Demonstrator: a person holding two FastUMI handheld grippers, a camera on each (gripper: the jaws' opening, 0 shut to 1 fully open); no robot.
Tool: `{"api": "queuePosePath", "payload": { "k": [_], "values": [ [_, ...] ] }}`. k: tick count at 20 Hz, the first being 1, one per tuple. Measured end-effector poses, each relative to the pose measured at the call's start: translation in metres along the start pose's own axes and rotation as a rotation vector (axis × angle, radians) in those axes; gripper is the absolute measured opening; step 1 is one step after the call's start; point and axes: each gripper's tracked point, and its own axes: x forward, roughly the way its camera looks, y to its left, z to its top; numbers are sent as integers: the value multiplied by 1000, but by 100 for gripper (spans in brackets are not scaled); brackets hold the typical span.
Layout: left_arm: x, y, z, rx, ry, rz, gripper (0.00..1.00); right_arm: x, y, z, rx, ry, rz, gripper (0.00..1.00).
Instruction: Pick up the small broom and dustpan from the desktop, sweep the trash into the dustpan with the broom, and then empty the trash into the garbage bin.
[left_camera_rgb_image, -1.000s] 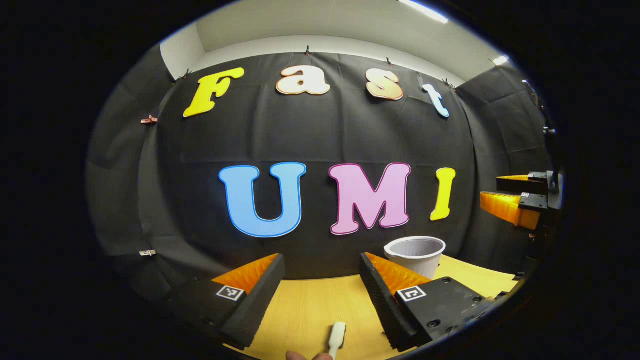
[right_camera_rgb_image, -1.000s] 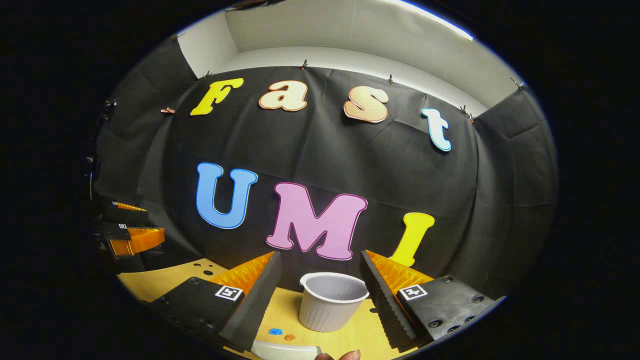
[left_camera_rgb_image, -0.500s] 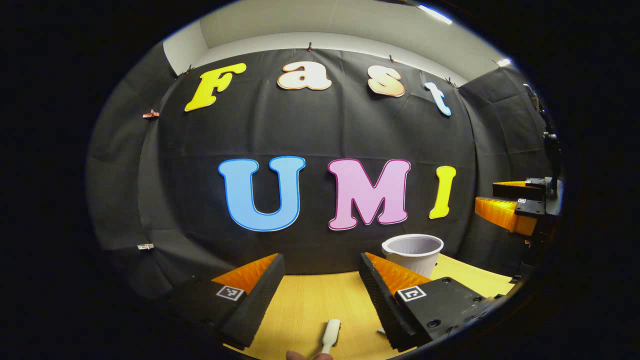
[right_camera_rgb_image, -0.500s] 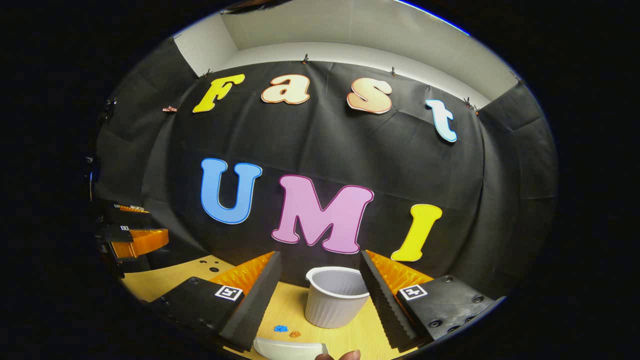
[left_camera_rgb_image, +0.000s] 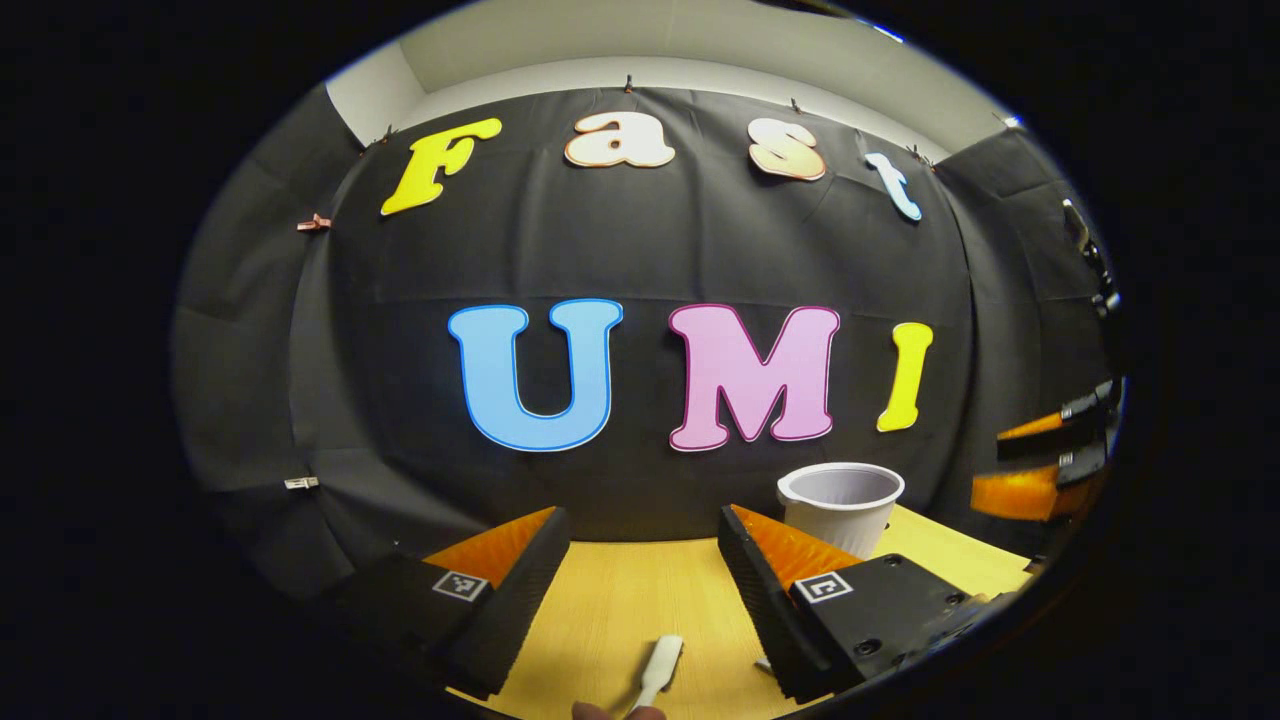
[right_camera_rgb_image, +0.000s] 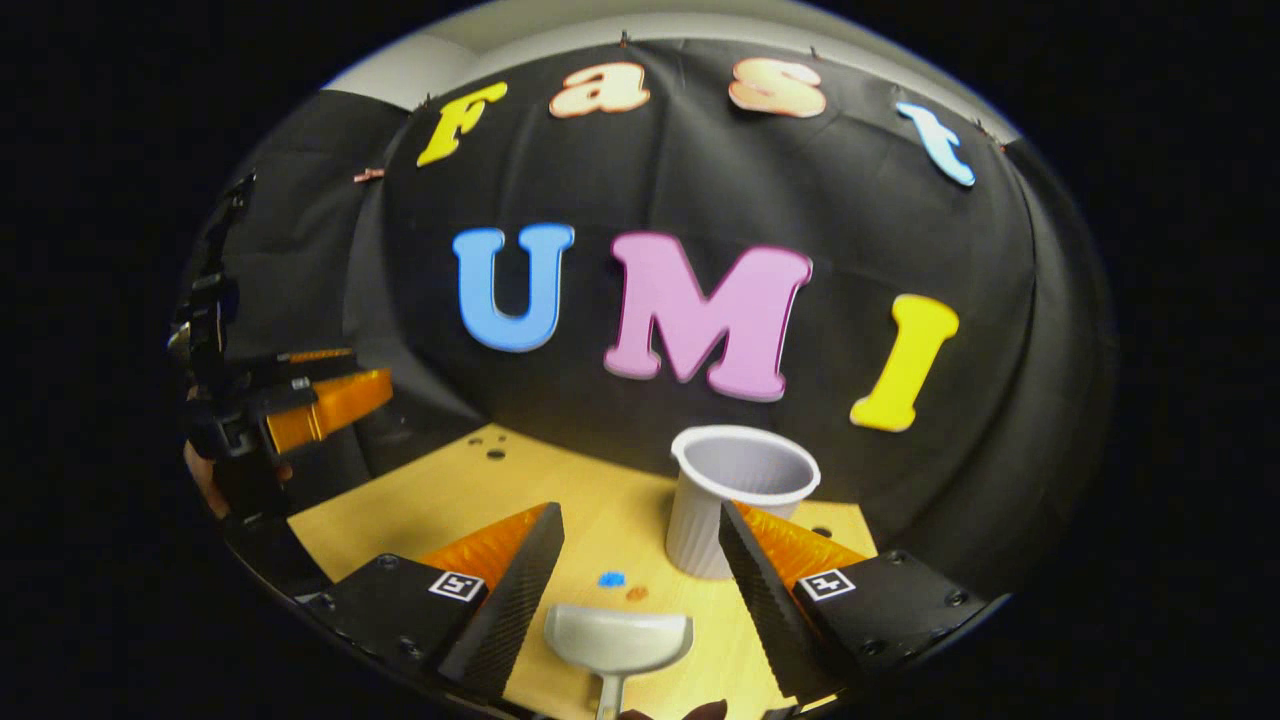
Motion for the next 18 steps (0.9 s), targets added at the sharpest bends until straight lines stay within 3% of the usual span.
{"api": "queuePosePath", "payload": {
  "k": [4, 8, 13, 18],
  "values": [
    [3, -4, -12, -9, 24, -2, 95, 1, 15, -90, 12, 273, 70, 98],
    [6, -3, -25, 3, 50, 4, 96, 6, 19, -178, 81, 507, 75, 98],
    [1, 3, -36, 3, 79, 28, 95, 21, 18, -264, 140, 718, 35, 98],
    [-5, 10, -41, 24, 95, 55, 95, 39, 33, -312, 193, 840, 28, 94]
  ]
}}
